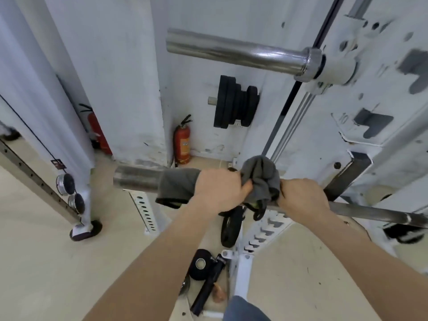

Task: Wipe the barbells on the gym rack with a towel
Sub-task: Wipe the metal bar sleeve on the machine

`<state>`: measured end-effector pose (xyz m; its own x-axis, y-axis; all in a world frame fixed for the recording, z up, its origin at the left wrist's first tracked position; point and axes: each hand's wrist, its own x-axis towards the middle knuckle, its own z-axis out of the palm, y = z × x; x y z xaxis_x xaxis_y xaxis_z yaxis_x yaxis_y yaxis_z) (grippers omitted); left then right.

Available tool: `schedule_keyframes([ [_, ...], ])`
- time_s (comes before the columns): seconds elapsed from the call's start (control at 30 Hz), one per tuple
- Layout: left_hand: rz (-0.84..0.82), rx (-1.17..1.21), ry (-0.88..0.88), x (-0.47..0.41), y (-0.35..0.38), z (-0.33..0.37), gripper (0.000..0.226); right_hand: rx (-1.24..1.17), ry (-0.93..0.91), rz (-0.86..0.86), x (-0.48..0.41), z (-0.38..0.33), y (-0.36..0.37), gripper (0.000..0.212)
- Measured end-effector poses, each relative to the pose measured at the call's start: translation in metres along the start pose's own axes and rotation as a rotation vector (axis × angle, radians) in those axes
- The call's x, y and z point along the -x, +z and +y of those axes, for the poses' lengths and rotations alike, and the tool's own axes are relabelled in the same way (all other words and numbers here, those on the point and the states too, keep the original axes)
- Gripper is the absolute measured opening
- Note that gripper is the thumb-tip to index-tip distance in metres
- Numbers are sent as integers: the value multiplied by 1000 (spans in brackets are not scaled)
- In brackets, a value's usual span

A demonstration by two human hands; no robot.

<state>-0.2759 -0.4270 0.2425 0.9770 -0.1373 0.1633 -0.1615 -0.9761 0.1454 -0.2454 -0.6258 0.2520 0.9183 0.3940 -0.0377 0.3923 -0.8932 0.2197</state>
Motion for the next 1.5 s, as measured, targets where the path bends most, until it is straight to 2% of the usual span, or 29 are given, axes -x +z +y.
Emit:
schedule_keyframes([
  [0.1,-374,134,-52,-38,9,9,57,15,-31,195,10,-7,6,31],
  [0.17,-508,211,-52,-51,13,3,63,-9,-55,339,16,-7,14,36],
  [0.23,-448,206,-63,-46,14,2,59,14,-67,393,21,-7,24,40],
  [0.37,-96,76,-81,-7,4,-2,51,-1,-77,410,34,-6,37,40],
  [0.43,-84,23,-168,4,-6,-35,48,-69,-86,421,37,-5,38,42],
  [0.53,-182,-58,-409,16,-25,-108,51,-182,-71,327,33,0,30,50],
  [0.6,-234,-99,-502,23,-33,-142,55,-256,-66,209,28,2,20,52],
  [0.7,-379,-57,-514,14,-31,-152,53,-470,-14,-102,12,8,-9,35],
  [0.77,-479,-34,-431,3,-27,-136,51,-566,12,-298,-2,11,-27,29],
  [0.9,-470,71,-201,-21,-10,-56,50,-370,-81,-308,-17,11,-35,50],
  [1.0,-467,171,-13,-40,9,17,52,-311,-122,-263,-12,7,-25,75],
  [1.07,-510,190,42,-54,17,44,51,-228,-130,-208,-7,12,-16,90],
  [1.13,-586,222,65,-67,19,58,48,-192,-124,-185,-3,23,-17,93],
  [1.23,-722,313,145,-80,17,72,38,-268,-204,-219,-4,42,-30,102],
  [1.3,-744,317,183,-82,16,75,30,-281,-292,-244,-11,45,-45,109],
  [1.37,-729,318,169,-79,16,72,25,-277,-371,-330,-21,44,-54,106],
  [1.43,-677,271,171,-72,11,62,33,-284,-401,-471,-30,43,-56,102],
  [1.5,-673,227,135,-65,5,45,45,-280,-434,-543,-37,40,-54,99],
])
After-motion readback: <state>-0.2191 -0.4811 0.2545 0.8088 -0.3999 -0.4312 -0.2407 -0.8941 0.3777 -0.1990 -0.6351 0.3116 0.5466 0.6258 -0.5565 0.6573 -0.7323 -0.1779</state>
